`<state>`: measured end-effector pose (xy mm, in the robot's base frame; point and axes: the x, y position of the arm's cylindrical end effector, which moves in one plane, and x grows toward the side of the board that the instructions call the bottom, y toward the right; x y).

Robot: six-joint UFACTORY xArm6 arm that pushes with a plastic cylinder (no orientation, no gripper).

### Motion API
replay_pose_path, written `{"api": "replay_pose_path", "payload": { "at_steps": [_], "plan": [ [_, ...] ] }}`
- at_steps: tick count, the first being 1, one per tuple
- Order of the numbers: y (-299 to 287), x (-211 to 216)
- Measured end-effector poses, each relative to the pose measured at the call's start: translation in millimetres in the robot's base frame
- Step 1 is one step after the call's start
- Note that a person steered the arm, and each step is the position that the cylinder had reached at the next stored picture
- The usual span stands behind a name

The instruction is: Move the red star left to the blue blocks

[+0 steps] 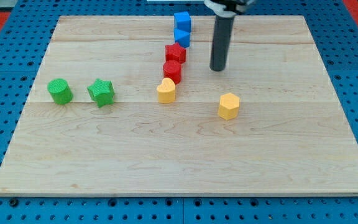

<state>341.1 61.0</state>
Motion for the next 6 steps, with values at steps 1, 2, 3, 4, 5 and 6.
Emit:
{"api": "replay_pose_path", "payload": {
  "at_steps": [1, 2, 3, 4, 5, 6],
  "plan": [
    [-65, -15],
    [-137, -15],
    [-149, -22],
    [-106, -32],
    [-107, -46],
    [-107, -60]
  ]
}}
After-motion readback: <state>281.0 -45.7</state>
